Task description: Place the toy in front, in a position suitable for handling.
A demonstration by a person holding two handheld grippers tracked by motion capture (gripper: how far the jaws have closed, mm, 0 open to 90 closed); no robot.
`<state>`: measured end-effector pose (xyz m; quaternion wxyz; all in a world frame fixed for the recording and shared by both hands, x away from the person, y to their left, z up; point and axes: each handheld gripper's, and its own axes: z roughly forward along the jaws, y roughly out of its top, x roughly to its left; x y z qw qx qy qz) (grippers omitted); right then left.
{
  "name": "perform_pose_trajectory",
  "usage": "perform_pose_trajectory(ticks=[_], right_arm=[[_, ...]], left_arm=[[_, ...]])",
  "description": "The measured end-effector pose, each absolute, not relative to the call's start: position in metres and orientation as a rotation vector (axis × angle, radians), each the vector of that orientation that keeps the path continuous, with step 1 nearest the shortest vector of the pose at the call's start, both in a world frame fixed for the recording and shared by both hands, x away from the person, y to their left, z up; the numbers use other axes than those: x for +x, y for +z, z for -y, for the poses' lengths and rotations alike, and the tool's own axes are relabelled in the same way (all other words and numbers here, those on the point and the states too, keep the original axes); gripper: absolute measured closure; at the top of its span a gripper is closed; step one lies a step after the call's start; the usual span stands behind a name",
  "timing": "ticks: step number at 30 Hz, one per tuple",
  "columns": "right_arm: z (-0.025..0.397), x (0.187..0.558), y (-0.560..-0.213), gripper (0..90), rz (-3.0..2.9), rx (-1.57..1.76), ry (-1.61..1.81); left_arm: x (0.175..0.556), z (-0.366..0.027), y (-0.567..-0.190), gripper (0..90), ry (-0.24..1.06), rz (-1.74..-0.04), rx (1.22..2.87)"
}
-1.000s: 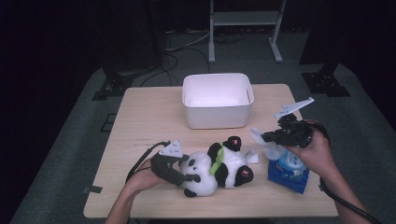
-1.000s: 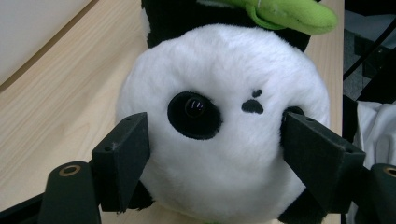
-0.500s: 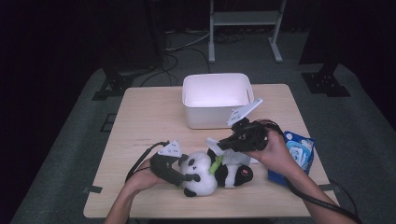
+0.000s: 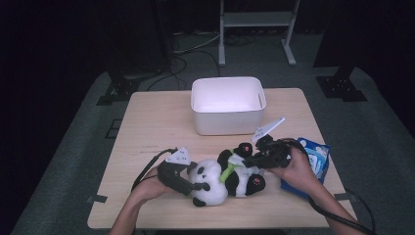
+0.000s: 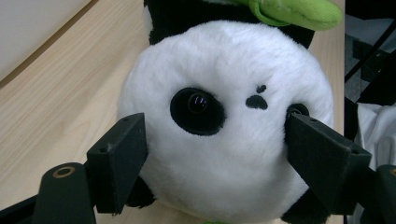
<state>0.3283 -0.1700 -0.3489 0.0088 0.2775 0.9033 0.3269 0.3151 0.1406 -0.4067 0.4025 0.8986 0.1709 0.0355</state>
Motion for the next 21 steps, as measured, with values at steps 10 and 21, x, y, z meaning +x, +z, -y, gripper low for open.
perform_pose_trajectory(ticks=[10, 21], right_arm=[[0.183, 0.325, -0.362, 68.1, -2.775, 0.911, 0.974], [0.193, 0.327, -0.378, 46.7, -2.833, 1.014, 0.943]], left_arm=[[0.315, -0.141, -0.407, 20.0, 0.086, -0.434, 2.272], [0.314, -0.138, -0.412, 9.0, 0.059, -0.462, 2.311]])
